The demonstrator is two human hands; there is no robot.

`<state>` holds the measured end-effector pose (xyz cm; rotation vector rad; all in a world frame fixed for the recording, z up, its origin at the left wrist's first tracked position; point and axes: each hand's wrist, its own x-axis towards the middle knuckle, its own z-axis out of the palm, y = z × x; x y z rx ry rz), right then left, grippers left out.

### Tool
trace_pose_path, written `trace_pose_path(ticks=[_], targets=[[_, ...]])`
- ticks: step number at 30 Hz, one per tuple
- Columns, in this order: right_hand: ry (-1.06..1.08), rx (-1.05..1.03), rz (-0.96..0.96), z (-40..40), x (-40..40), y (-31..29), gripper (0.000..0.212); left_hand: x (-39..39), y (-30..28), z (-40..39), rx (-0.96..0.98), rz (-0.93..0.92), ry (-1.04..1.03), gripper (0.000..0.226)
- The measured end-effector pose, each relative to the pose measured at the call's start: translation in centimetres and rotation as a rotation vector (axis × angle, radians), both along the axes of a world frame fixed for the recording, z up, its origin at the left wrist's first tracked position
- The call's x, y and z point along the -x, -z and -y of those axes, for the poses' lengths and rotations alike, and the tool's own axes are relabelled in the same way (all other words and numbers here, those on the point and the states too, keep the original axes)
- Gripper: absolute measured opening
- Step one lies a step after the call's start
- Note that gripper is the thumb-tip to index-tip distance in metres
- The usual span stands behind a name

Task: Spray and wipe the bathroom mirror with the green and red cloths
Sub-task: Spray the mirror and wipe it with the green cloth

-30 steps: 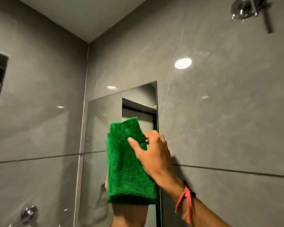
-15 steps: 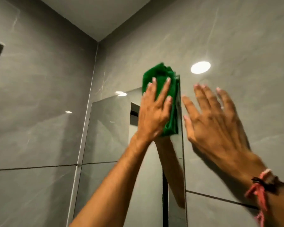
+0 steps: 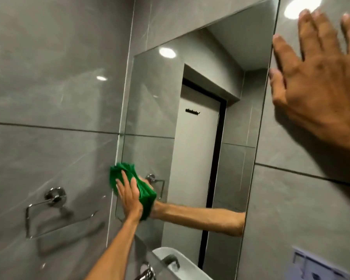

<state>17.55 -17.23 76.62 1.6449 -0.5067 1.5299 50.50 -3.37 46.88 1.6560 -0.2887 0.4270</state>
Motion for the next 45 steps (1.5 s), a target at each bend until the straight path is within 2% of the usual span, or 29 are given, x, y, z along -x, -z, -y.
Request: trace_pose_path(ticks=[2,4,8,11,15,17,19,20,22,25,27,29,31,33,36,39,42,44,45], targets=[[0.009,-0.019,-0.018,-0.7,0.7,0.4,0.064,4.6,2.7,1.1,0.174,-0.156,0.006,0.053],[0.022,-0.046,-0.071,-1.9,1.8,1.2,0.064,10.0,3.3,2.5,0.27,-0.234,0.042,0.056],[0.014,-0.152,-0.194,-3.8,5.0,3.6,0.071,22.5,1.2,6.1,0.36,-0.129,0.096,0.065],[-0.008,-0.17,-0.165,-3.7,8.4,4.3,0.072,27.7,-6.1,7.3,0.306,0.094,0.197,0.066],[-0.073,-0.141,-0.106,-3.6,11.9,3.4,0.072,27.2,-21.3,8.0,0.193,0.672,0.215,0.068],[-0.112,-0.153,-0.109,-3.8,12.3,2.9,0.071,24.7,-28.4,7.4,0.165,0.772,0.203,0.065],[-0.139,-0.19,-0.111,-4.2,12.2,2.5,0.067,20.8,-31.6,6.3,0.163,0.731,0.192,0.065],[-0.144,-0.201,-0.123,-4.3,11.9,2.3,0.066,18.4,-31.2,5.7,0.173,0.688,0.19,0.066],[-0.145,-0.234,-0.145,-4.3,11.2,2.8,0.069,13.7,-26.4,4.3,0.191,0.548,0.167,0.064],[-0.153,-0.243,-0.178,-4.1,9.9,4.1,0.07,10.9,-13.2,2.9,0.14,0.328,0.15,0.057],[-0.154,-0.255,-0.184,-4.2,8.6,5.6,0.069,13.3,-3.4,3.2,0.195,0.17,0.15,0.059],[-0.122,-0.252,-0.199,-4.4,7.4,6.7,0.069,18.9,3.9,4.0,0.238,0.053,0.159,0.063],[-0.116,-0.277,-0.226,-4.9,6.5,7.4,0.069,25.0,7.2,5.5,0.214,-0.012,0.155,0.068],[-0.149,-0.29,-0.257,-5.3,6.1,8.4,0.068,29.2,7.0,6.9,0.265,-0.109,0.166,0.069],[-0.215,-0.242,-0.246,-6.1,6.7,8.2,0.065,30.2,-1.5,8.2,0.419,-0.107,0.274,0.063],[-0.36,-0.255,-0.208,-7.0,8.9,6.0,0.06,29.5,-14.0,7.8,0.5,0.241,0.303,0.057],[-0.65,-0.372,-0.075,-8.3,11.0,2.3,0.051,30.4,-26.4,6.5,0.572,0.507,0.401,0.059],[-0.881,-0.526,0.094,-8.9,12.5,-1.0,0.055,31.6,-31.4,6.1,0.557,0.704,0.502,0.062],[-1.009,-0.655,0.157,-9.2,13.2,-2.5,0.065,32.1,-32.7,6.0,0.52,0.835,0.561,0.066]])
